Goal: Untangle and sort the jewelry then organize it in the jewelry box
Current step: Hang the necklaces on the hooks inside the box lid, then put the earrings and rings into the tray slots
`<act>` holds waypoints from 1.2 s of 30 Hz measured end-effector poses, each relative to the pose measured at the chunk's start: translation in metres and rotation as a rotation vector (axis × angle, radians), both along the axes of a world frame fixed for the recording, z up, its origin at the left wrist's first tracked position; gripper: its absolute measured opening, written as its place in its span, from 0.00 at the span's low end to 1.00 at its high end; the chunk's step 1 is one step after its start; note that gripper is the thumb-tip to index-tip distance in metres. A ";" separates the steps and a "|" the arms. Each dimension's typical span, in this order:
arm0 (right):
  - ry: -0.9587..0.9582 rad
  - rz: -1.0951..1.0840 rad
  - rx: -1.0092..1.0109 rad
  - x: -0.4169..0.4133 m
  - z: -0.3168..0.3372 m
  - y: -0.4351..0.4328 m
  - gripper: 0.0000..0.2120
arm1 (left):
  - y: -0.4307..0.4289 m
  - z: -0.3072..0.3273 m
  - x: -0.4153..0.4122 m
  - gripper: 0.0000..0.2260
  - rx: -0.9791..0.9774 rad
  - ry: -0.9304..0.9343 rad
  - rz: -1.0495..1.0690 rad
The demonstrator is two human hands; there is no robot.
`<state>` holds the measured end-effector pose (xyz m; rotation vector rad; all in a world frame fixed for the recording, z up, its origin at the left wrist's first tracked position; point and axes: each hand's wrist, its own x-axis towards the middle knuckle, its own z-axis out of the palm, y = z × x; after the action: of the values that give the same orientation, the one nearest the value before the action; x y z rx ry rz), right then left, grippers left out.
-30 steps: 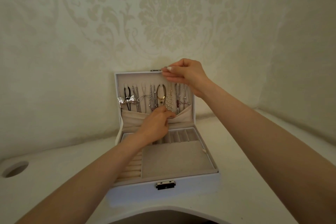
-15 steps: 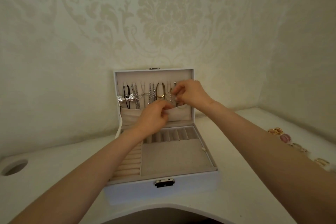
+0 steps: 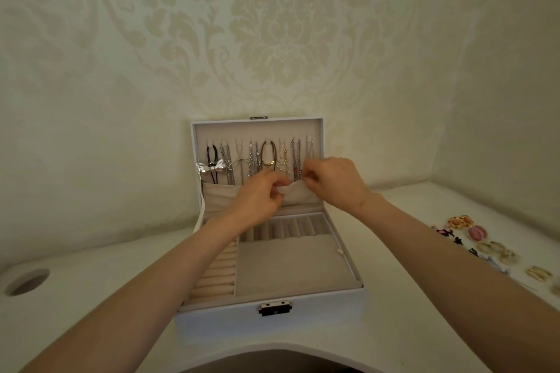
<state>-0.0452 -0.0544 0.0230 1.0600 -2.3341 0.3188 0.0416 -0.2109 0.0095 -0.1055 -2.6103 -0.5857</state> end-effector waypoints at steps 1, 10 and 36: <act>-0.021 0.020 -0.052 0.000 0.002 0.000 0.07 | 0.000 0.000 0.000 0.13 -0.002 0.006 -0.001; -0.131 -0.025 -0.372 0.018 0.005 -0.006 0.07 | -0.010 0.003 0.023 0.11 0.061 0.183 0.164; -0.611 -0.339 0.052 0.039 -0.040 0.022 0.12 | -0.063 -0.028 0.083 0.19 -0.250 -0.468 0.609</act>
<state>-0.0065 -0.0326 -0.0173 0.6175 -3.0212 0.5042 0.1242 -0.2735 -0.0189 0.8098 -2.9229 -0.0632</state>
